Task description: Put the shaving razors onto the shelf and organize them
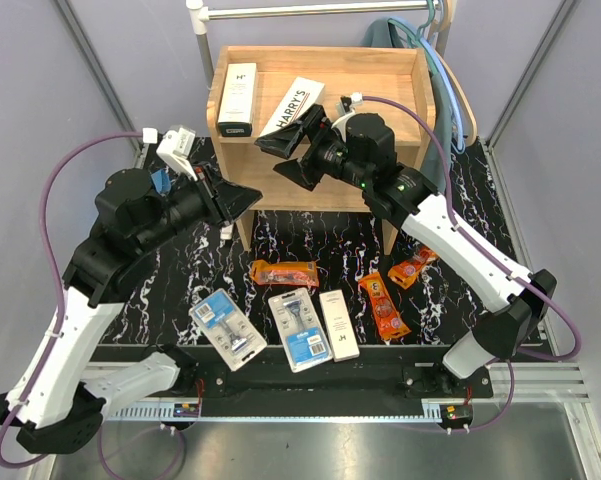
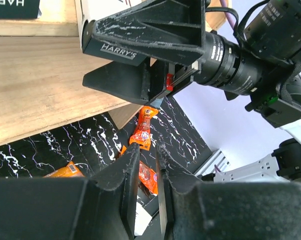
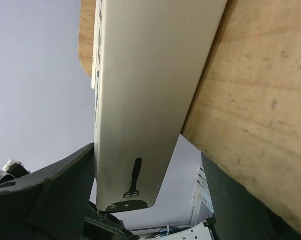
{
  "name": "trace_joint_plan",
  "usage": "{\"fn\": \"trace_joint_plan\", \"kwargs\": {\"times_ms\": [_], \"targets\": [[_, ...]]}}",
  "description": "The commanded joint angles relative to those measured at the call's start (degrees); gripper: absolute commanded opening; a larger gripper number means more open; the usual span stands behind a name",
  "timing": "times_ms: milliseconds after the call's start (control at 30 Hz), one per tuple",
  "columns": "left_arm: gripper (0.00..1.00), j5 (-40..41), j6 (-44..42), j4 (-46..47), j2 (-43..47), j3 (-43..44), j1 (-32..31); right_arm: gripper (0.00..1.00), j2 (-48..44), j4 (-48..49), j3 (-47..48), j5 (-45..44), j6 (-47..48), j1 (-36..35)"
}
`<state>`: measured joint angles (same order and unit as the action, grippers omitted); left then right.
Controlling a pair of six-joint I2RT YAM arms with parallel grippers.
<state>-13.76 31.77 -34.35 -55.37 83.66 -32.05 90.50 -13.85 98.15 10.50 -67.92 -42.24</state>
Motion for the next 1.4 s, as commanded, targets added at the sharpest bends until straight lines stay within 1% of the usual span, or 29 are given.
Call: {"fn": "trace_joint_plan", "kwargs": {"times_ms": [0, 167, 300, 500, 667, 700, 800, 1000, 1200, 1233, 1267, 1333, 1367], "targets": [[0.22, -2.41, 0.22, 5.16, 1.32, -2.44, -0.20, 0.90, 1.00, -0.39, 2.48, 2.33, -0.11, 1.02], [0.19, -4.16, 1.01, 8.50, -0.69, -2.45, -0.20, 0.90, -0.58, -0.39, 2.31, 1.98, 0.07, 1.10], [0.18, -5.31, 0.84, 9.12, -3.07, -0.87, -0.29, 0.90, -1.55, -0.39, 2.22, 1.54, 0.24, 1.02], [0.18, -4.96, 0.75, 9.65, -3.16, -1.39, -0.29, 0.89, -4.54, 0.04, -0.06, -1.09, -0.02, 1.10], [0.18, -4.26, 0.58, 9.91, -1.67, -3.94, -0.29, 0.86, -9.89, 3.30, -5.50, -5.13, -1.34, 1.02], [0.18, -4.08, 0.57, 9.91, -1.23, -4.81, -0.20, 0.84, -10.51, 3.91, -6.12, -6.53, -1.51, 1.02], [0.18, -3.64, 0.22, 9.91, -0.26, -6.13, -0.20, 0.81, -12.97, 4.96, -8.14, -8.82, -1.78, 1.10], [0.18, -3.38, 0.22, 9.74, 1.58, -8.68, -0.29, 0.81, -12.02, 5.85, -7.97, -8.92, -1.78, 1.19], [0.18, -3.12, -0.22, 9.30, 2.55, -9.21, -0.29, 0.79, -9.91, 5.76, -7.18, -8.48, -2.48, 1.46], [0.18, -2.94, -0.39, 9.04, 2.64, -9.30, -0.20, 0.78, -9.73, 5.67, -7.09, -8.57, -2.57, 1.54], [0.18, -2.94, -0.39, 8.77, 2.73, -9.21, -0.29, 0.74, -9.73, 5.85, -7.18, -9.09, -2.65, 1.46], [0.18, -2.77, -0.57, 8.51, 2.99, -9.39, -0.20, 0.72, -9.73, 5.85, -7.09, -9.53, -2.83, 1.46], [0.18, -2.68, -0.57, 8.51, 3.08, -9.74, -0.20, 0.67, -9.90, 6.02, -6.92, -10.06, -2.74, 1.54]]}}
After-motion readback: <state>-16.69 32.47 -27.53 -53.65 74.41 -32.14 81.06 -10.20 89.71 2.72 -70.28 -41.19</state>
